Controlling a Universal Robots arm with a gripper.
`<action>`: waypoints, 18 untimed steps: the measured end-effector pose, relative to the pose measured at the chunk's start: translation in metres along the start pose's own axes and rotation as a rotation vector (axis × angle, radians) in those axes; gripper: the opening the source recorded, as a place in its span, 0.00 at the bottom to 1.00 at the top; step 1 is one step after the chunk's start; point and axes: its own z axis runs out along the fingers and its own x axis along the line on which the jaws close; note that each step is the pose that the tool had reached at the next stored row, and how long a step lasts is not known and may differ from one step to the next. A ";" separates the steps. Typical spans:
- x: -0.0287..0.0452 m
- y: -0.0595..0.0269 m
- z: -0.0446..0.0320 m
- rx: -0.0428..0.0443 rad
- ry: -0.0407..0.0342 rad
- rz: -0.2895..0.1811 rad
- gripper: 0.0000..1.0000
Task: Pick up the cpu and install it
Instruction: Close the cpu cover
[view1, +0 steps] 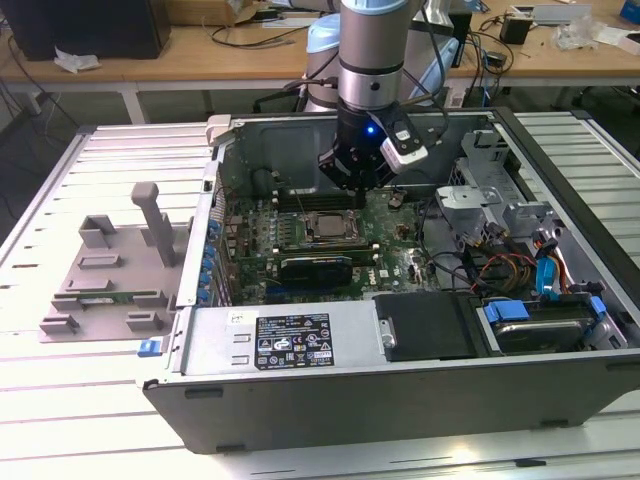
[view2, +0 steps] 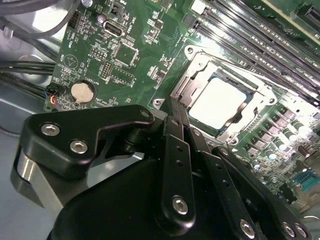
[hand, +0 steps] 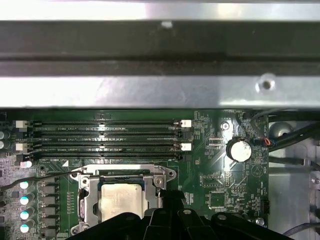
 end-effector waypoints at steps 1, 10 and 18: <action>0.0005 -0.0008 0.0001 0.0000 0.0000 0.000 0.11; 0.0072 -0.0027 0.0013 -0.0018 -0.0038 -0.034 0.11; 0.0147 -0.0072 0.0061 -0.0018 -0.0171 -0.055 0.11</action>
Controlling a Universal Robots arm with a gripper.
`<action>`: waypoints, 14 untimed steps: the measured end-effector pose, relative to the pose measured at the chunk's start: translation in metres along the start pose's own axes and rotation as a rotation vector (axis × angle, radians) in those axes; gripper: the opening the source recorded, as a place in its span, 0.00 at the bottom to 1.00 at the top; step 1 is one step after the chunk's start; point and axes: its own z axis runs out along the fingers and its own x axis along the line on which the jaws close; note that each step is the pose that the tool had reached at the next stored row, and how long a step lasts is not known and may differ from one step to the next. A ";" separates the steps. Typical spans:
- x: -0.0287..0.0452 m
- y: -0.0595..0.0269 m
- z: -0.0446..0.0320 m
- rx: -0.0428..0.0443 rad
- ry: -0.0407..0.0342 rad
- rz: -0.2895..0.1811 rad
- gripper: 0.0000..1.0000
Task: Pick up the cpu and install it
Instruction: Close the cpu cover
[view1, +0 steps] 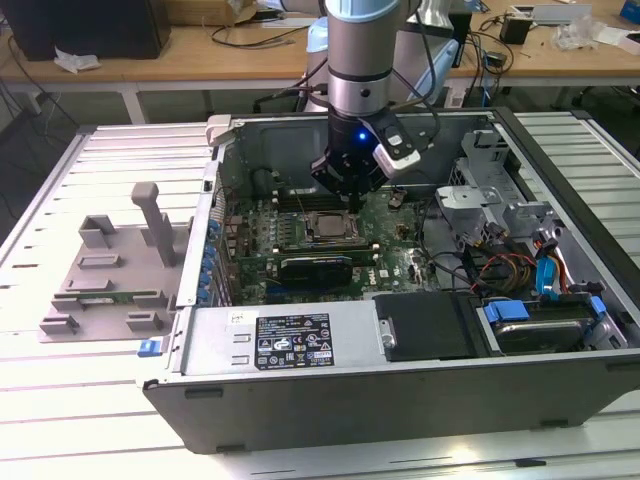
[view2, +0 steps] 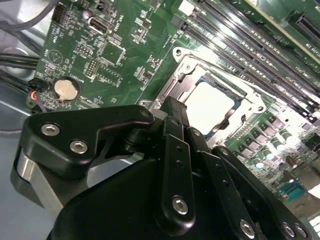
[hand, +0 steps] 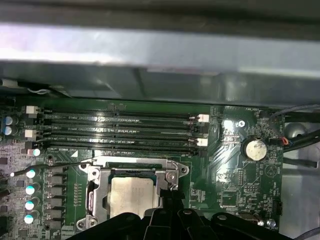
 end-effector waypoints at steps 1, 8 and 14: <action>0.0019 -0.0015 0.0005 0.0001 0.0000 -0.001 0.11; 0.0095 -0.0092 0.0022 -0.0001 -0.0001 0.000 0.11; 0.0206 -0.0088 0.0025 0.0001 -0.0001 -0.001 0.11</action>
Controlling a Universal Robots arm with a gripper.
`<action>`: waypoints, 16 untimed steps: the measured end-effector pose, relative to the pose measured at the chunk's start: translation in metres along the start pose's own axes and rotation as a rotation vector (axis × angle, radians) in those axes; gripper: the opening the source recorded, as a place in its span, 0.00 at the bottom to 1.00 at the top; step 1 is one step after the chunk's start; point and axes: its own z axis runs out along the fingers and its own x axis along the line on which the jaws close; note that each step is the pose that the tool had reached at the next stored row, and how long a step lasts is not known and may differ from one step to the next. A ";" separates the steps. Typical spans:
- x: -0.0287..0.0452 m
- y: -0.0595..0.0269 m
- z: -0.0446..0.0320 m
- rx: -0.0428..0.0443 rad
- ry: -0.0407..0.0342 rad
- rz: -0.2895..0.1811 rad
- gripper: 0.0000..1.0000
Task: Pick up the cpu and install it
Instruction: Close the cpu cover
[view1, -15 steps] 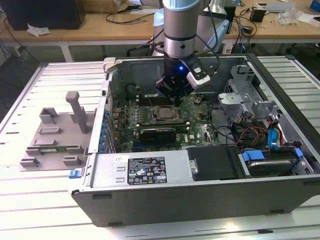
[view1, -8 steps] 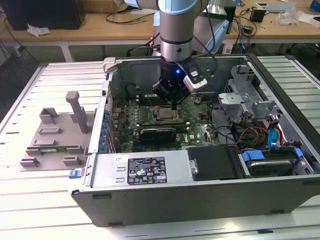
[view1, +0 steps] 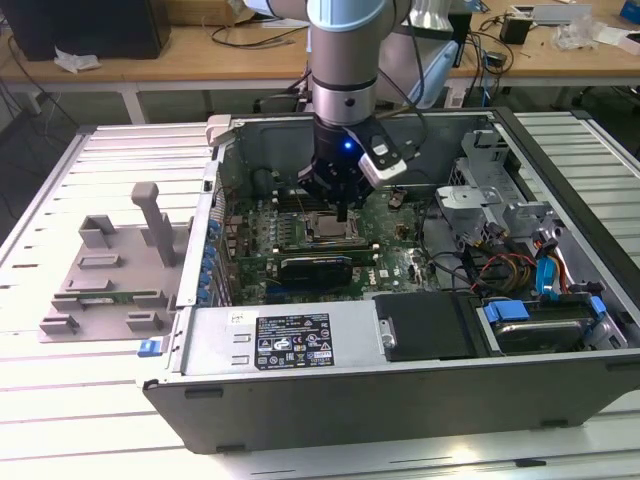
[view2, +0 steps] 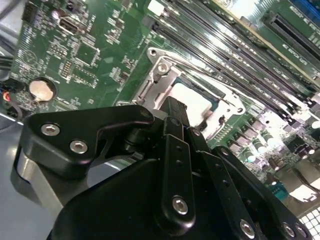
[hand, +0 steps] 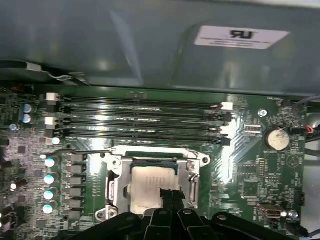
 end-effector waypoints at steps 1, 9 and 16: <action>0.0023 0.0001 0.0000 -0.0001 0.0000 0.000 0.11; 0.0162 0.0008 0.0052 0.0001 0.0000 0.000 0.11; 0.0344 0.0016 0.0101 0.0002 0.0000 0.000 0.11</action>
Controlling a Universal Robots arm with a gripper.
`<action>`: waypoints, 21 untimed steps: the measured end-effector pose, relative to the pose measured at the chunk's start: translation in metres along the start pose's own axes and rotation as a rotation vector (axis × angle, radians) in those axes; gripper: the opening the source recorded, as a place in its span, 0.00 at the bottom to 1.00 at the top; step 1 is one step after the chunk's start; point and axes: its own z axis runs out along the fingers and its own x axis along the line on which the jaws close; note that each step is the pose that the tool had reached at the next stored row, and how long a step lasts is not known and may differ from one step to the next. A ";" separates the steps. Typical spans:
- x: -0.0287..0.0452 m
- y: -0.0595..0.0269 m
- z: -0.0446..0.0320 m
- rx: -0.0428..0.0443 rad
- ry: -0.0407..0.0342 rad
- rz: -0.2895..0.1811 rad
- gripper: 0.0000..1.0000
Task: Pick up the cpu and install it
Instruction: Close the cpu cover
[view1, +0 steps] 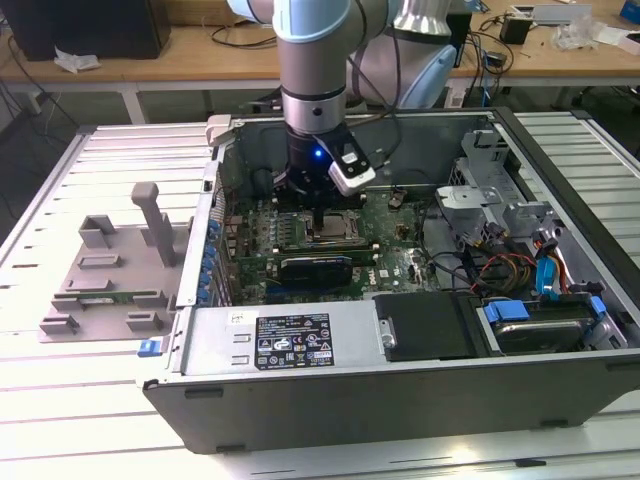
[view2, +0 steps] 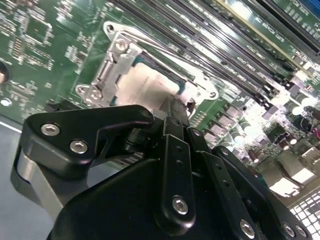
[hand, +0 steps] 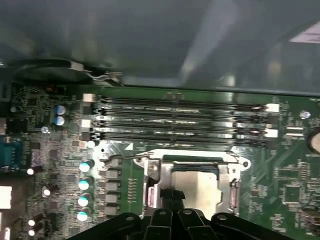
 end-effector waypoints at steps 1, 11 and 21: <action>0.0012 0.0001 0.0008 0.0000 0.0000 0.000 0.11; 0.0112 0.0005 0.0063 0.0001 0.0000 0.000 0.11; 0.0146 0.0006 0.0062 -0.0001 0.0000 0.000 0.11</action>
